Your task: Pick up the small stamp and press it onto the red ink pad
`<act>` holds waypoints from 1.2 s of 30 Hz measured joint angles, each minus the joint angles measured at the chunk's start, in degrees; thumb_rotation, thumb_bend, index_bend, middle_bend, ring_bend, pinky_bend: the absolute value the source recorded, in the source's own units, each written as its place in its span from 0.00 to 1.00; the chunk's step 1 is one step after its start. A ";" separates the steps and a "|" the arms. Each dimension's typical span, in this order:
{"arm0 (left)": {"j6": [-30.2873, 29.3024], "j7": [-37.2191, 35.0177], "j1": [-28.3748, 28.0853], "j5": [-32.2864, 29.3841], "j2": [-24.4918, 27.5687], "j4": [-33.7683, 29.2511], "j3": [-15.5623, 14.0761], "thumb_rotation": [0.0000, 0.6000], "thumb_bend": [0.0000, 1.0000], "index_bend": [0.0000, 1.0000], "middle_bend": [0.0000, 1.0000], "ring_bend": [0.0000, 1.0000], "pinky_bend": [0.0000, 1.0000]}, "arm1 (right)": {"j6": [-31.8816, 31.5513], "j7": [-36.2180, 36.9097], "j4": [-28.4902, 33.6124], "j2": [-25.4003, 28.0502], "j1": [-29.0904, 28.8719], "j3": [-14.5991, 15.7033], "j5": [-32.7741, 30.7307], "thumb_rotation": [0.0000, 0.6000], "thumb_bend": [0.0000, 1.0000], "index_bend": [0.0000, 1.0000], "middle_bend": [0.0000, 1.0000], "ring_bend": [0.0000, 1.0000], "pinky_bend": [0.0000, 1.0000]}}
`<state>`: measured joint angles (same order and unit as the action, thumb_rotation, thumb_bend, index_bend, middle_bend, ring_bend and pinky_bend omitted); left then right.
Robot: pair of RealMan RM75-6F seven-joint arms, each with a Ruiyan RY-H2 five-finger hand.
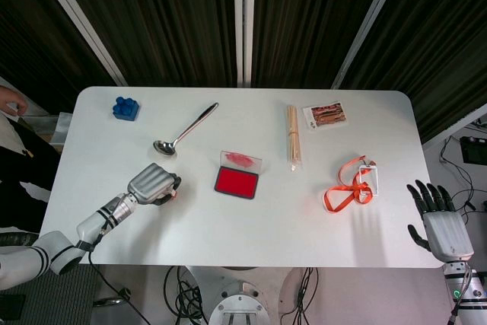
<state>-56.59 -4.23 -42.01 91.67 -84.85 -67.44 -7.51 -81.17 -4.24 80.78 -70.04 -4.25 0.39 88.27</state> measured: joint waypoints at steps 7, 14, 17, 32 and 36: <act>0.53 -1.81 0.24 1.12 -0.99 1.96 -0.16 1.00 0.47 0.56 0.55 0.92 1.00 | 0.29 -0.46 0.10 0.00 -0.01 -0.13 -0.54 1.00 0.26 0.00 0.00 0.00 0.00; 1.23 -2.58 0.17 1.83 -1.16 2.64 -0.27 1.00 0.46 0.55 0.52 0.92 1.00 | 0.26 -0.59 0.26 0.11 0.06 -0.19 -0.72 1.00 0.26 0.00 0.00 0.00 0.00; 1.24 -2.85 0.22 2.11 -1.28 2.81 -0.27 1.00 0.46 0.54 0.51 0.92 1.00 | 0.47 -0.56 0.11 0.06 0.04 -0.16 -0.87 1.00 0.26 0.00 0.00 0.00 0.00; 1.53 -4.12 0.16 3.53 -0.68 3.13 -0.72 1.00 0.42 0.42 0.42 0.91 1.00 | 0.73 -0.74 0.12 0.00 -0.05 -0.20 -1.08 1.00 0.26 0.00 0.00 0.00 0.00; 1.30 -4.49 0.21 3.99 -0.40 3.00 -0.86 1.00 0.42 0.39 0.40 0.91 1.00 | 0.79 -0.90 0.23 0.06 -0.06 -0.20 -1.15 1.00 0.26 0.00 0.00 0.00 0.00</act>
<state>-55.29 -8.72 -41.81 95.66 -85.25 -64.44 -8.37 -80.38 -5.14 81.00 -69.97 -4.31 0.19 87.12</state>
